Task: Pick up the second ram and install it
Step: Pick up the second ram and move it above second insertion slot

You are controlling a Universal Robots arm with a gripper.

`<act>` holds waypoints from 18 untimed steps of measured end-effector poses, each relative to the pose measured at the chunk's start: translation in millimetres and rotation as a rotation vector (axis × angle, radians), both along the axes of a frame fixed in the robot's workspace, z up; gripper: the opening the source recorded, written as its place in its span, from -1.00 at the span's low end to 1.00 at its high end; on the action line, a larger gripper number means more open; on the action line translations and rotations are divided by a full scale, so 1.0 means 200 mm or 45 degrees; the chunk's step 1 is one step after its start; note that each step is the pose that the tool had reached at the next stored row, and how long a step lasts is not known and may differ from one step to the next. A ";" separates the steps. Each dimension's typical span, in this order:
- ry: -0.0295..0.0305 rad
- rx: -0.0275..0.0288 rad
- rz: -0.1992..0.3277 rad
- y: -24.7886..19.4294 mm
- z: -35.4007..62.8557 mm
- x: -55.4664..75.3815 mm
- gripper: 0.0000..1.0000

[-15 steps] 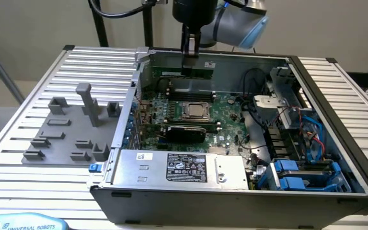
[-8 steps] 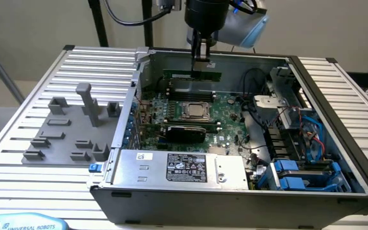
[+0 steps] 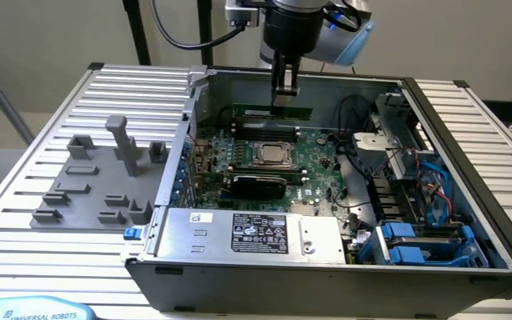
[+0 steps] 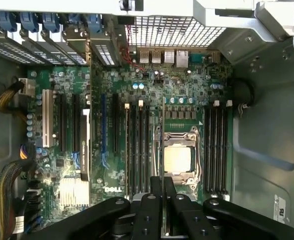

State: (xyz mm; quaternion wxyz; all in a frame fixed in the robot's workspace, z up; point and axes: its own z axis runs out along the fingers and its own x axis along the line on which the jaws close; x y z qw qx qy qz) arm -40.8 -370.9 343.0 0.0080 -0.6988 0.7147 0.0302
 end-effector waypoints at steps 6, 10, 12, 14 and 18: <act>-0.0001 -0.0024 0.000 0.000 -0.054 0.00 -0.73; -0.0002 -0.0032 0.001 0.000 -0.091 0.00 -0.73; -0.0004 -0.0035 0.001 0.000 -0.109 0.00 -0.73; -0.0006 -0.0037 0.001 0.000 -0.127 0.00 -0.73; -0.0006 -0.0081 0.001 0.000 -0.162 0.00 -0.73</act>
